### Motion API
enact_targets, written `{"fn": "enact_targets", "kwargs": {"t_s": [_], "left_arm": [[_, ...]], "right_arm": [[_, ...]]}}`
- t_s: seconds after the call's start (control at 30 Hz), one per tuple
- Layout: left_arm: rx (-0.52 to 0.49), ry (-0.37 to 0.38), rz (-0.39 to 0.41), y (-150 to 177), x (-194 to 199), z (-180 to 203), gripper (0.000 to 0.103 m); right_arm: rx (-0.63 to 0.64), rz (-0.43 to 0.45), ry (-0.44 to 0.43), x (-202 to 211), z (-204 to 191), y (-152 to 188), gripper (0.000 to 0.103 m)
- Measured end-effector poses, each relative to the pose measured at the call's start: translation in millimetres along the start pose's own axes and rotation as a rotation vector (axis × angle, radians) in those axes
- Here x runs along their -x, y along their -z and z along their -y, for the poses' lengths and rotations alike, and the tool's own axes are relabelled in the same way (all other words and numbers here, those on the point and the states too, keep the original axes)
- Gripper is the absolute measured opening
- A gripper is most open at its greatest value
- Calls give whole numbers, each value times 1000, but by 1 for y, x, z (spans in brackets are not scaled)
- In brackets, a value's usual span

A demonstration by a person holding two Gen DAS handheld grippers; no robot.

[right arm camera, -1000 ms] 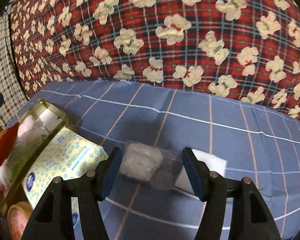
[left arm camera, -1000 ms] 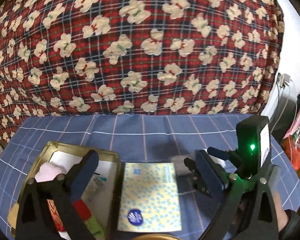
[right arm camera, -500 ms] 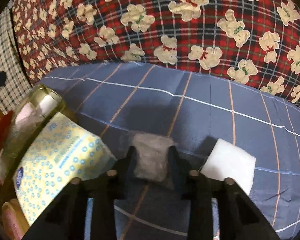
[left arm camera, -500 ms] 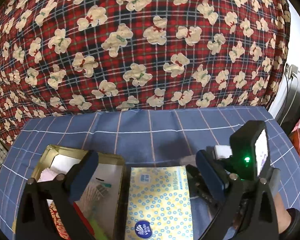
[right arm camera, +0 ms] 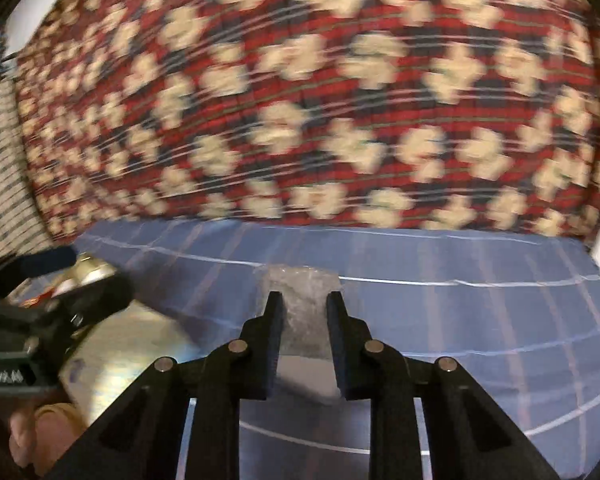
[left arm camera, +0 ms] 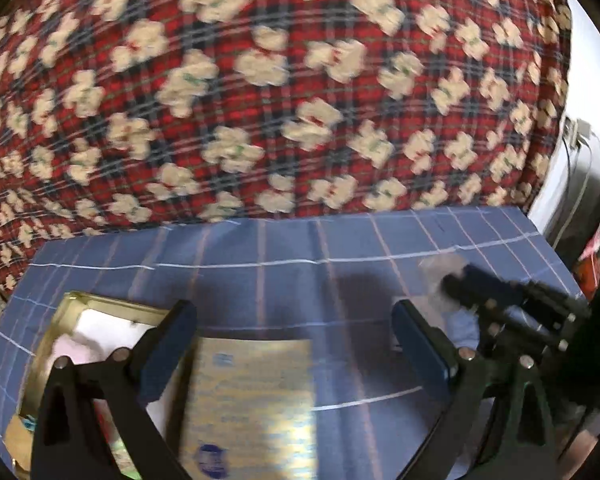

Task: Organize soft objects
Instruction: 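Grasp the white sponge block with the left tool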

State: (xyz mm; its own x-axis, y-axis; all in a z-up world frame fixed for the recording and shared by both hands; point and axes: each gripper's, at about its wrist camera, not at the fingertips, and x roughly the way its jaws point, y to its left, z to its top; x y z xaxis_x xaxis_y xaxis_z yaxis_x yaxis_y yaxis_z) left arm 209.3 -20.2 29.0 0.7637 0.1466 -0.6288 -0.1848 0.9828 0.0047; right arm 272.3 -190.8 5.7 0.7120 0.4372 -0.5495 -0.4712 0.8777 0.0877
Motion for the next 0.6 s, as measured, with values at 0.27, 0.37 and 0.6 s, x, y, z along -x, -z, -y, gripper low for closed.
{"fn": "enact_targets", "kwargs": {"t_s": [0.27, 0.37, 0.6], "left_arm": [[-10, 62, -156, -1, -48, 60, 99], [-19, 68, -197, 2, -64, 78, 99], [-50, 56, -264, 9, -90, 108, 99]], "right_arm": [[-141, -81, 125, -13, 69, 20, 24], [-192, -87, 120, -10, 86, 29, 24], [-238, -75, 109, -4, 97, 33, 24]]}}
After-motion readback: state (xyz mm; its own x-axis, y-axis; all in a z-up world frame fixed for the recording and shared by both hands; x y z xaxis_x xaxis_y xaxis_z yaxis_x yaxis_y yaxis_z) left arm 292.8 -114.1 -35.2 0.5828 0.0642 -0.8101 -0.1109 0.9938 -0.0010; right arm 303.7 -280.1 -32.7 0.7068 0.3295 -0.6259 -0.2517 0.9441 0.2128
